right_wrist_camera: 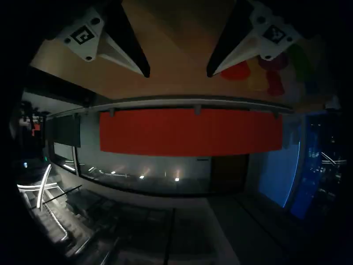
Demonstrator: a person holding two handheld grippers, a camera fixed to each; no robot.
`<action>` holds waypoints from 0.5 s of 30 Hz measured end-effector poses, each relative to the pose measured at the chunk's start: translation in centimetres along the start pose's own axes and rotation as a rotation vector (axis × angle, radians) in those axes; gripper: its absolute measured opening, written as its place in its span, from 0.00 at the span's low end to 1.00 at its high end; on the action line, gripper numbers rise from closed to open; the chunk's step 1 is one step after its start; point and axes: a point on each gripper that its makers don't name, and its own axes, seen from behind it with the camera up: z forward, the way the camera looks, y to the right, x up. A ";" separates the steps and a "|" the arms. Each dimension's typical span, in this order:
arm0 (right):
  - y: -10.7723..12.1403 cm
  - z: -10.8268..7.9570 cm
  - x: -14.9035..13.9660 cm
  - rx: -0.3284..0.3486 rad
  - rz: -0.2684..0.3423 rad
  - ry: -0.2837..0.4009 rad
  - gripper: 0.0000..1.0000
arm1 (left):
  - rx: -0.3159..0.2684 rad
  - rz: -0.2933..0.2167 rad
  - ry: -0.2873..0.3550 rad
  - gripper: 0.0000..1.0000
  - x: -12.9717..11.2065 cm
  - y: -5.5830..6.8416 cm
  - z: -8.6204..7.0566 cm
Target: Pour water
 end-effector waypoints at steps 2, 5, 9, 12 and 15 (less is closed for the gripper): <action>0.0 0.0 0.0 0.000 0.001 -0.001 0.99 | 0.000 0.000 0.000 0.99 0.0 0.0 0.0; 0.0 -0.1 0.1 0.004 0.002 -0.001 0.99 | 0.000 0.000 0.000 0.99 0.0 0.0 0.0; 0.0 -0.3 0.2 0.008 0.003 -0.001 0.99 | 0.000 0.000 0.000 0.99 0.0 0.0 0.0; 0.0 -0.3 0.2 0.007 0.003 -0.001 0.99 | 0.000 0.000 0.000 0.99 0.0 0.0 0.0; 0.1 -0.4 0.2 0.006 0.003 0.000 0.99 | 0.000 0.000 0.000 0.99 0.0 0.0 0.0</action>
